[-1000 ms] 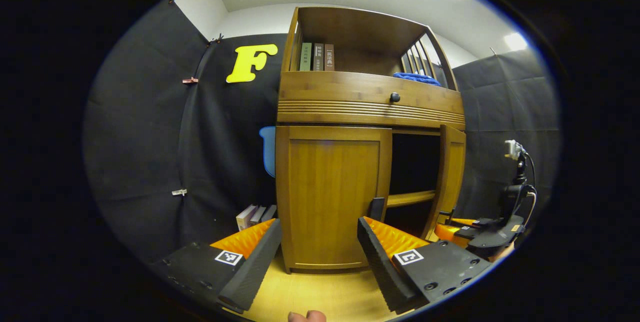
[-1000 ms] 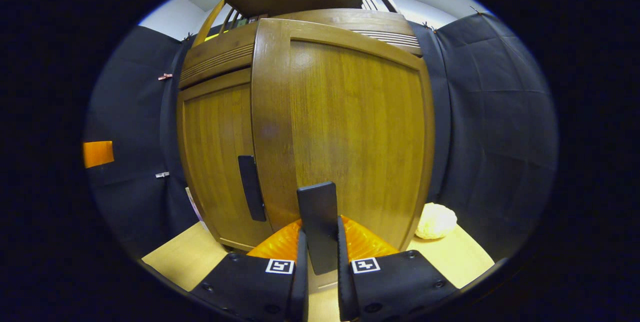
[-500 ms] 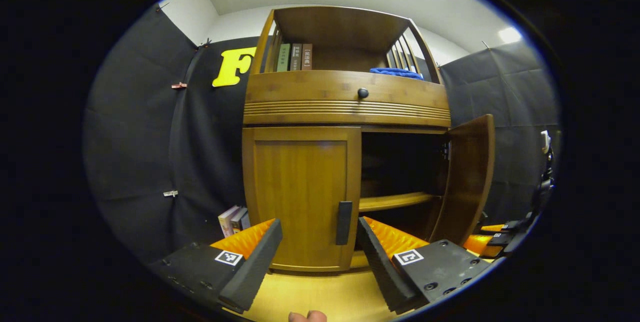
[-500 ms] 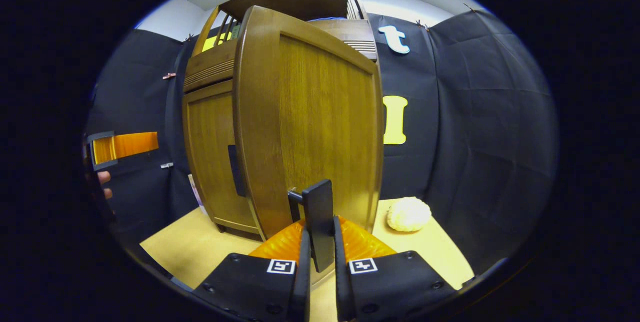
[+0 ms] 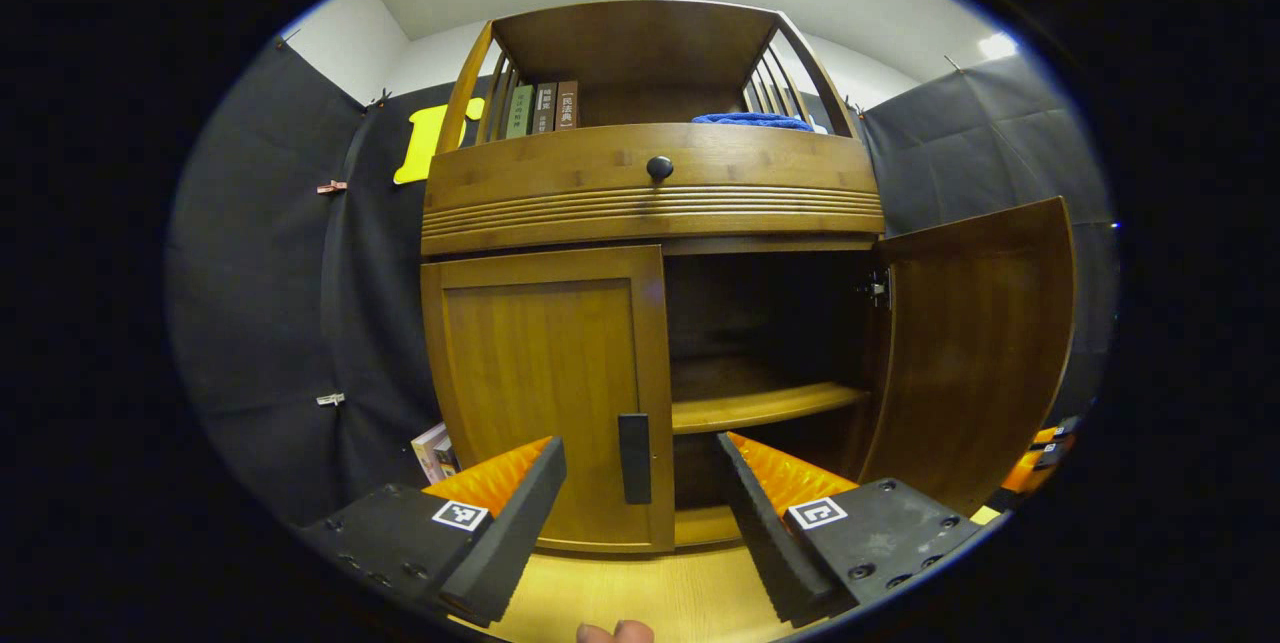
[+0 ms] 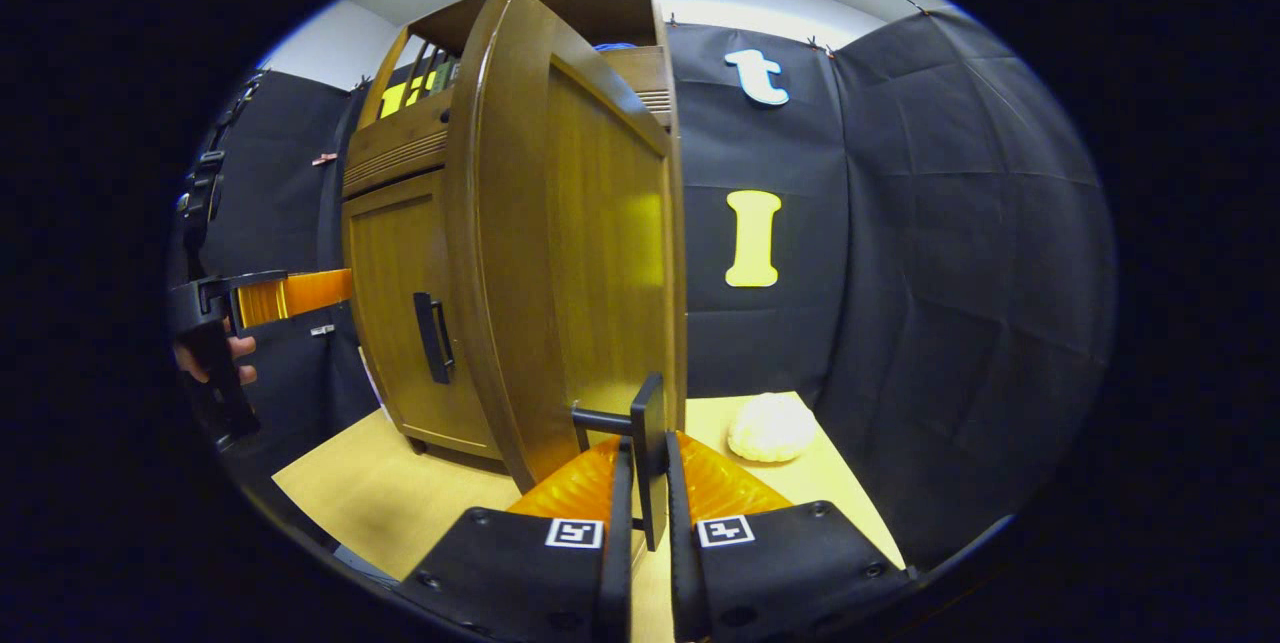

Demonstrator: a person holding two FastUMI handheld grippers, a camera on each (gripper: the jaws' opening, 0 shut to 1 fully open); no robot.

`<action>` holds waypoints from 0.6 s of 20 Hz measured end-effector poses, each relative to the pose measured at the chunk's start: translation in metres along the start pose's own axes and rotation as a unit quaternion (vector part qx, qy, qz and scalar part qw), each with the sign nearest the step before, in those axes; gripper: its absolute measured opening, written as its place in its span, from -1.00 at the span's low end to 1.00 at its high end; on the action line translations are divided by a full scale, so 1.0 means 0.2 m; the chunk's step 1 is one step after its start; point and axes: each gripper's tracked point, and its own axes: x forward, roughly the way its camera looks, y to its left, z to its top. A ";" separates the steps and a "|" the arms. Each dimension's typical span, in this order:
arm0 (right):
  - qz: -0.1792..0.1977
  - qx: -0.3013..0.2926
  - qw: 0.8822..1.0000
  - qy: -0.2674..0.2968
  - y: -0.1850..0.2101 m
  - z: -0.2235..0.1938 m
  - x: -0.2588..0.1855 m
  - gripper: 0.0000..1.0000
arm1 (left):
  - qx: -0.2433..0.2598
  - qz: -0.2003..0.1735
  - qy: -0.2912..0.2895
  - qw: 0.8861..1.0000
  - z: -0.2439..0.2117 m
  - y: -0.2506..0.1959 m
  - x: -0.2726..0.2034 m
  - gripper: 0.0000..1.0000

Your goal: Open the right door of the double-door shoe cabinet with the right hand, and open the left door with the left hand.

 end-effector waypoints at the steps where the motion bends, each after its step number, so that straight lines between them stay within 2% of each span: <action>1: 0.002 -0.001 1.000 -0.003 0.01 0.01 0.00 -0.65 | 0.001 0.002 0.000 1.000 0.00 -0.02 0.02 0.83; 6: -0.013 -0.009 1.000 -0.009 -0.05 0.02 0.01 -0.65 | -0.005 0.012 0.012 1.000 -0.07 -0.04 0.17 0.83; 10: -0.005 0.008 1.000 -0.004 -0.02 0.01 0.00 -0.64 | -0.014 0.019 0.023 0.999 -0.15 -0.02 0.30 0.86; 12: -0.016 0.007 1.000 -0.009 -0.05 0.02 -0.01 -0.60 | -0.017 0.021 0.027 0.999 -0.18 -0.02 0.35 0.83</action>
